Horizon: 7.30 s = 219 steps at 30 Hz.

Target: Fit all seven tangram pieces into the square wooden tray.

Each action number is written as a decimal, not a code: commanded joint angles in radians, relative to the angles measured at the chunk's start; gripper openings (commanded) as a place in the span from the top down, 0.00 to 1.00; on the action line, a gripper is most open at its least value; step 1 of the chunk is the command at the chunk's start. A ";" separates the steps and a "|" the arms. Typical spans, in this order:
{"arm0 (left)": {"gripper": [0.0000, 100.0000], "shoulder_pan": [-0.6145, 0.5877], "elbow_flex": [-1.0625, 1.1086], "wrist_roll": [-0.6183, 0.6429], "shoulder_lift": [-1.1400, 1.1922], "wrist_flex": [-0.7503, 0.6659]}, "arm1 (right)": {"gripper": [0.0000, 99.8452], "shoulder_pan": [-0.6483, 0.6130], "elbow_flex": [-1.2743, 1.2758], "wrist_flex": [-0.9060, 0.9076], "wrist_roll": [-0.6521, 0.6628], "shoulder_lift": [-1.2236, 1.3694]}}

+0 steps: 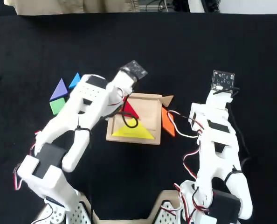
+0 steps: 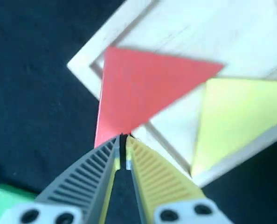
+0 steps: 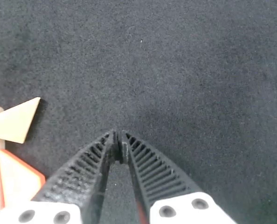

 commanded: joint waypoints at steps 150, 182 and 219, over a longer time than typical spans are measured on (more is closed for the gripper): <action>0.97 -0.469 1.099 0.446 -0.973 -0.480 | 0.99 -0.605 -1.639 1.077 0.549 1.075; 0.97 -0.469 1.099 0.446 -0.973 -0.480 | 0.99 -0.680 -1.685 1.120 0.545 0.975; 0.97 -0.470 1.109 0.450 -0.974 -0.502 | 0.99 -0.637 -1.751 1.158 0.520 1.013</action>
